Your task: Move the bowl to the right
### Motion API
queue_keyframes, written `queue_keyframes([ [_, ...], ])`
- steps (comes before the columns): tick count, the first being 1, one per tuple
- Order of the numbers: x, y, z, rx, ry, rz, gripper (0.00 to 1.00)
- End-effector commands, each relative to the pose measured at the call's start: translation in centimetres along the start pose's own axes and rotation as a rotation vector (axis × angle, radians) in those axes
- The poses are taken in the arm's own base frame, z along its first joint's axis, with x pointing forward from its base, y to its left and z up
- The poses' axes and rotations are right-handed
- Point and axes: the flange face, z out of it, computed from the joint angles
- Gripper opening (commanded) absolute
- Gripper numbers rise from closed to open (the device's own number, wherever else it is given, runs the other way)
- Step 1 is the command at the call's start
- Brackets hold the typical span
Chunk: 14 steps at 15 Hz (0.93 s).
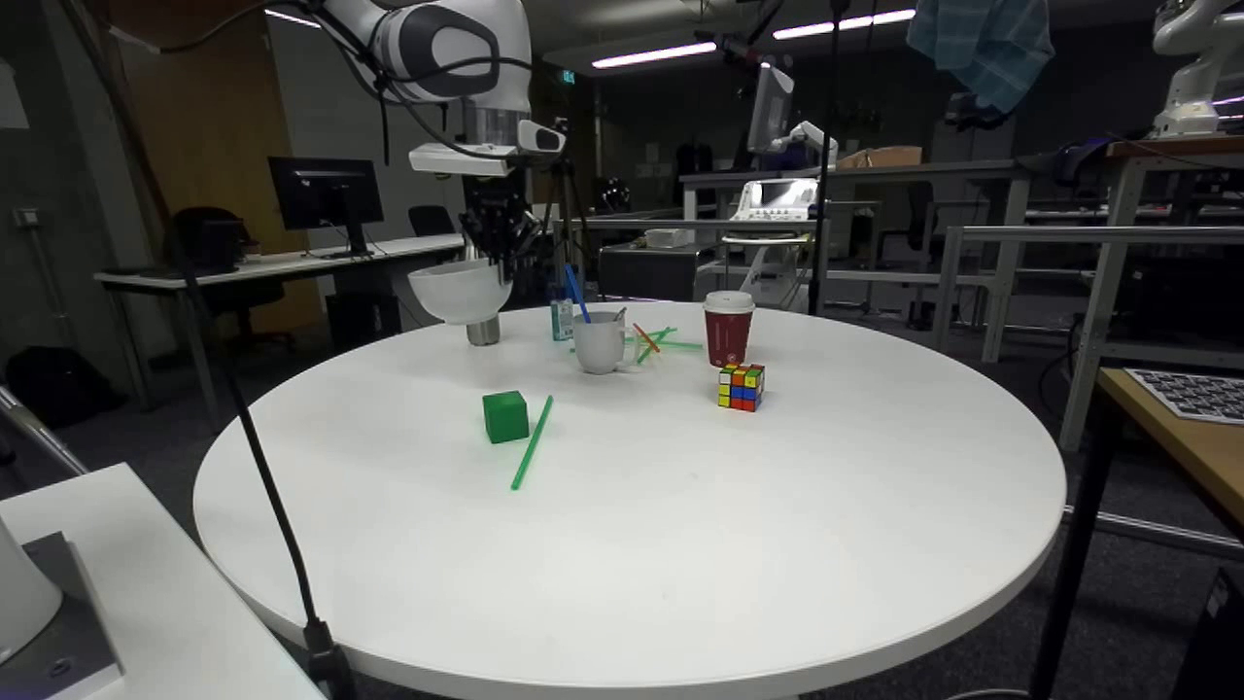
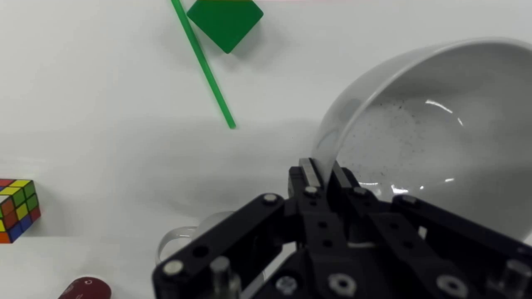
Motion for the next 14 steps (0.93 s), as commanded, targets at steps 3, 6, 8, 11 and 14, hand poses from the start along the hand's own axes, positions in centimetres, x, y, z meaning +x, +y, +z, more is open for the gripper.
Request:
queue_keyframes([
  [3, -1.8, 2.6, -1.3, -0.016, 0.011, 0.093, 0.02],
  [6, -2.3, 4.1, -1.5, -0.020, 0.019, 0.136, 0.02],
  [8, -2.7, 4.9, -1.6, -0.021, 0.022, 0.159, 0.02],
  [11, -3.0, 5.9, -1.6, -0.023, 0.024, 0.189, 0.02],
  [14, -3.3, 7.0, -1.7, -0.027, 0.025, 0.220, 0.02],
])
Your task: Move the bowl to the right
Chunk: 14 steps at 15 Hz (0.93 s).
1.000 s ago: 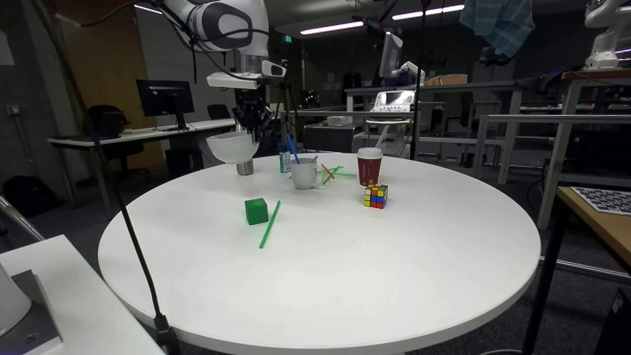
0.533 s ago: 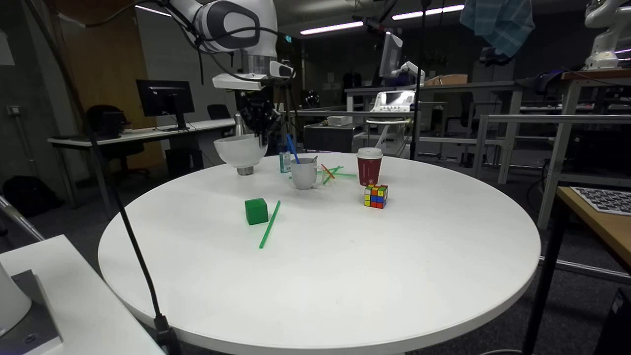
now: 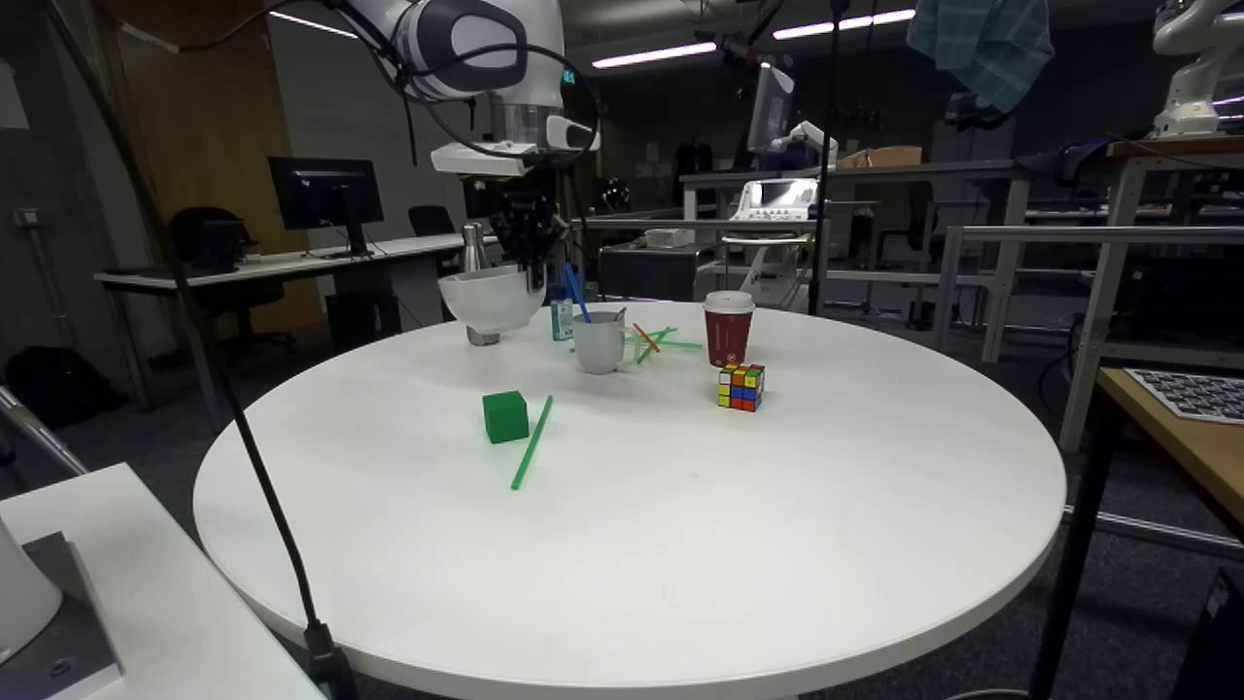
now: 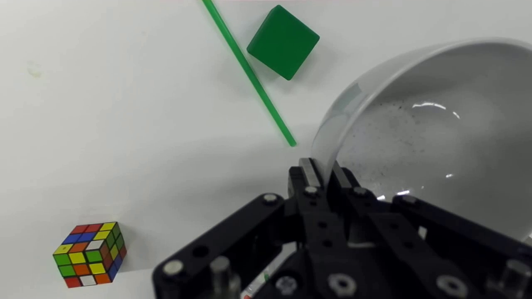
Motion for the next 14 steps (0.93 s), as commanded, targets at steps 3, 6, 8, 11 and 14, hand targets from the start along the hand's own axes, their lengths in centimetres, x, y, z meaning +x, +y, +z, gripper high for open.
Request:
queue_keyframes([
  [3, -1.0, 2.2, -1.3, -0.011, 0.025, 0.084, 0.02],
  [6, -1.5, 3.6, -1.2, -0.013, 0.022, 0.127, 0.02],
  [8, -1.8, 4.4, -1.1, -0.013, 0.019, 0.147, 0.02],
  [11, -2.2, 5.3, -0.9, -0.012, 0.015, 0.174, 0.02],
  [14, -2.7, 6.3, -0.5, -0.014, 0.010, 0.213, 0.02],
])
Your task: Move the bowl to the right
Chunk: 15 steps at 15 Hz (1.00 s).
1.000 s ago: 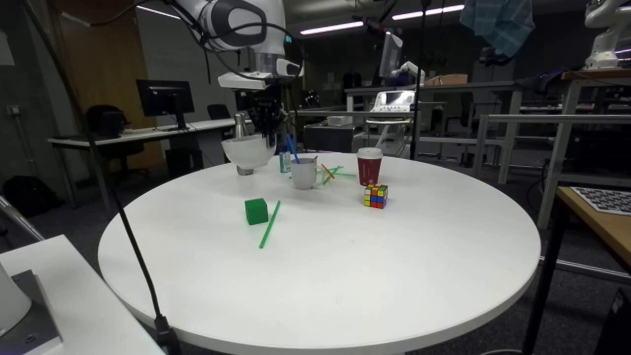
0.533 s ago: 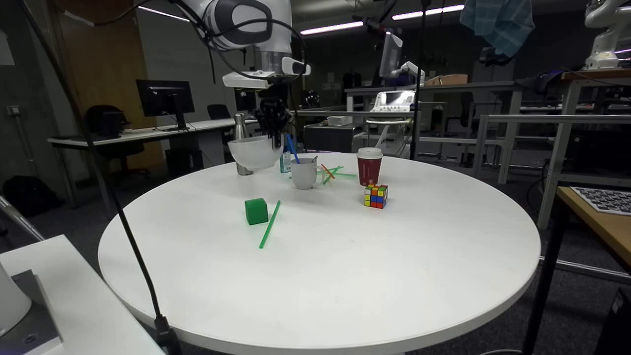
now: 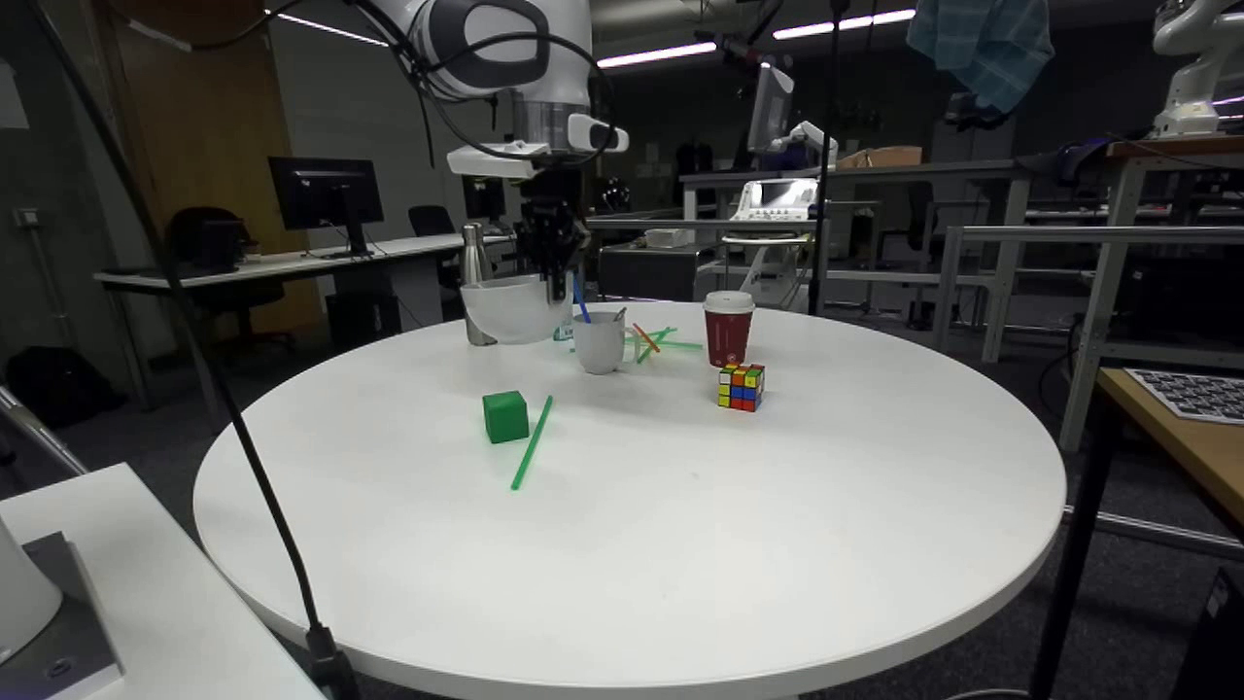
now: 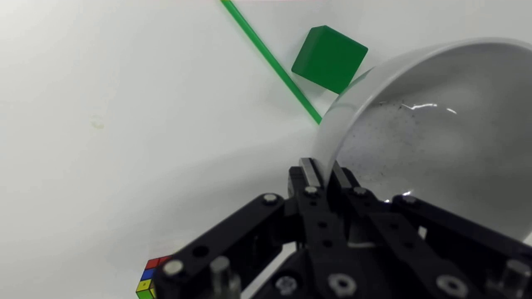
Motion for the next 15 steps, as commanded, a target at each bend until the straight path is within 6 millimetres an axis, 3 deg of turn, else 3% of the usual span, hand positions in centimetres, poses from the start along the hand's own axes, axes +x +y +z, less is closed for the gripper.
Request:
queue_keyframes([
  [1, -0.7, 1.4, -0.7, -0.008, 0.018, 0.067, 0.02],
  [15, -2.7, 8.8, -2.1, -0.010, 0.070, 0.300, 0.02],
])
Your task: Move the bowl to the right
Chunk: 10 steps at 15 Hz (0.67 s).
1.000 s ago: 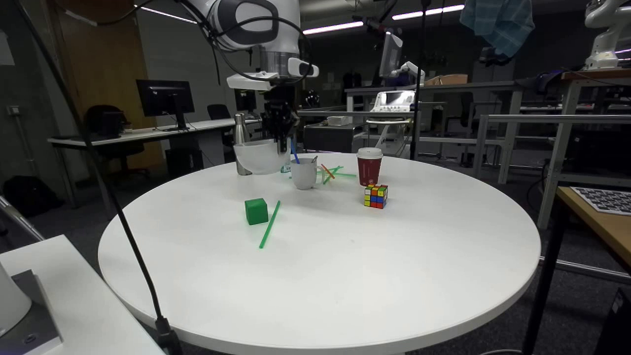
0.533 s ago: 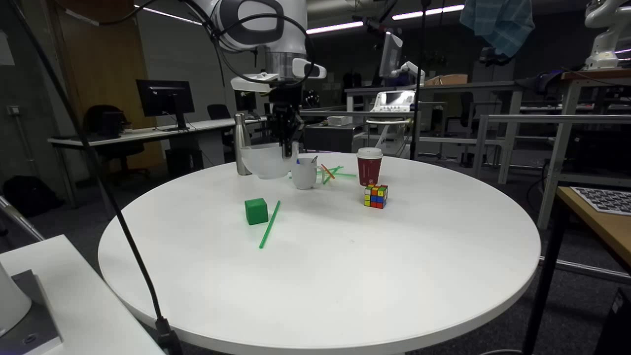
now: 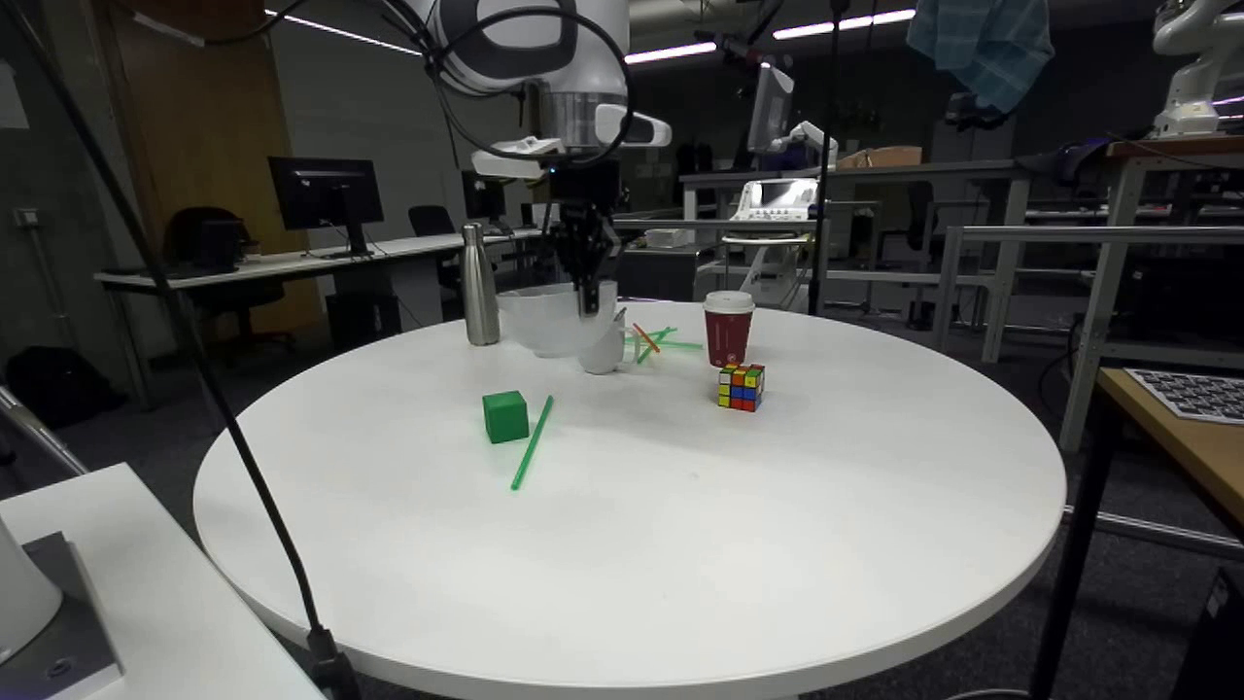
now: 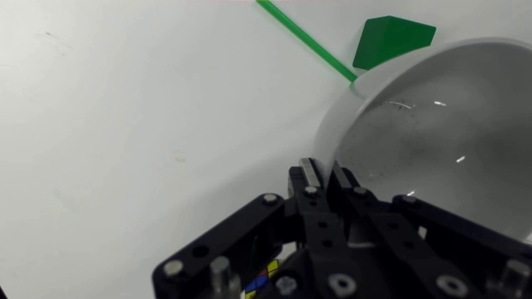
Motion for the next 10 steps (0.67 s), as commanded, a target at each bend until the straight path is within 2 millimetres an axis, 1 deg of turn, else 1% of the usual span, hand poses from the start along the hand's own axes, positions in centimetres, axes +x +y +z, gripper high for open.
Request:
queue_keyframes([
  [1, -0.4, 2.1, -1.9, 0.005, 0.050, 0.081, 0.02],
  [10, -0.9, 5.1, -2.0, 0.001, 0.055, 0.182, 0.02],
])
